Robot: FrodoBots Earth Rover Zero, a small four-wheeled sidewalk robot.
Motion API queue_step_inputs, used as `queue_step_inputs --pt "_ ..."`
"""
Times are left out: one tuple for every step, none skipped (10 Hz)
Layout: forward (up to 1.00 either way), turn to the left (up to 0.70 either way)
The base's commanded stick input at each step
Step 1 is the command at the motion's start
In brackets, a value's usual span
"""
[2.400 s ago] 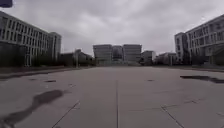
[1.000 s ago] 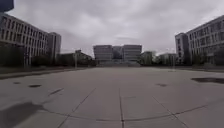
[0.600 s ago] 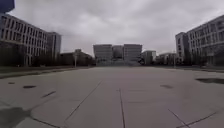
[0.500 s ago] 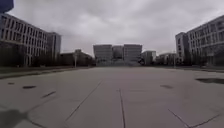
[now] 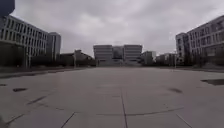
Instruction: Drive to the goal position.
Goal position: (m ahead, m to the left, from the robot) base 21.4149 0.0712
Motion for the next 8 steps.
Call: queue_step_inputs --pt "0.7 0.0" --pt "0.7 0.0" --pt "0.7 0.0" --pt "0.7 0.0" --pt "0.7 0.0" --pt "0.7 0.0" --pt "0.7 0.0" --pt "0.7 0.0"
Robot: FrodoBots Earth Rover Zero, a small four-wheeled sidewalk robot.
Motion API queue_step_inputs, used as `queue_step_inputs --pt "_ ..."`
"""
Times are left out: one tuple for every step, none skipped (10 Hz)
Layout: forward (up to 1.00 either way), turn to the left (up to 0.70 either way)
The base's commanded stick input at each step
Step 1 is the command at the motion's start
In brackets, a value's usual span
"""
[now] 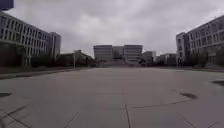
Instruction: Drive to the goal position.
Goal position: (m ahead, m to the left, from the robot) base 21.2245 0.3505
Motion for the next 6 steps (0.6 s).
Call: queue_step_inputs --pt "0.7 0.0" --pt "0.7 0.0" --pt "0.7 0.0" --pt "0.7 0.0" --pt "0.7 0.0" --pt "0.7 0.0"
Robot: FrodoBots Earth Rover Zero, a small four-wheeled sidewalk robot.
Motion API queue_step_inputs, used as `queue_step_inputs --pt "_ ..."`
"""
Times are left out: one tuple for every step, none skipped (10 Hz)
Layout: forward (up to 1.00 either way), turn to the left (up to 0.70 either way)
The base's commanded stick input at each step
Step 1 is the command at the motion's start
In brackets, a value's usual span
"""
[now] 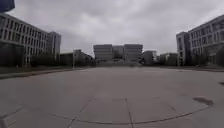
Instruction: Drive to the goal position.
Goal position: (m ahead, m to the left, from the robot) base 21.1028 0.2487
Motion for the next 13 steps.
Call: queue_step_inputs --pt "0.7 0.0" --pt "0.7 0.0" --pt "0.7 0.0" --pt "0.7 0.0" --pt "0.7 0.0" --pt "0.7 0.0" --pt "0.7 -0.18" --pt "0.7 -0.34" --pt "0.7 -0.25" --pt "0.7 -0.07" --pt "0.7 0.0" --pt "0.7 0.0" --pt "0.7 0.0"
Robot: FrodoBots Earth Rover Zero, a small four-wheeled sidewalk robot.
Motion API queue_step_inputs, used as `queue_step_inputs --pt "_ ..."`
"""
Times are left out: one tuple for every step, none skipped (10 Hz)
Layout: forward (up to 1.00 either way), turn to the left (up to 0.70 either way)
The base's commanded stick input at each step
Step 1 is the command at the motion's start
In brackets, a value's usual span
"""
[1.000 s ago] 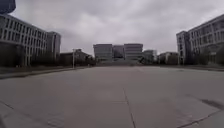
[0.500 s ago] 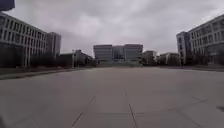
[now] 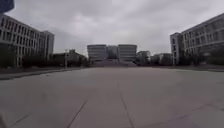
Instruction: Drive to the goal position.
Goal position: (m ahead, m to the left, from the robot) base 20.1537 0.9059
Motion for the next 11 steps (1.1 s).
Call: queue_step_inputs --pt "0.7 0.0" --pt "0.7 0.0" --pt "0.7 0.0" --pt "0.7 0.0" --pt "0.7 0.0" --pt "0.7 0.0" --pt "0.7 0.0" --pt "0.7 0.0" --pt "0.7 0.0" --pt "0.7 0.0" --pt "0.7 0.0"
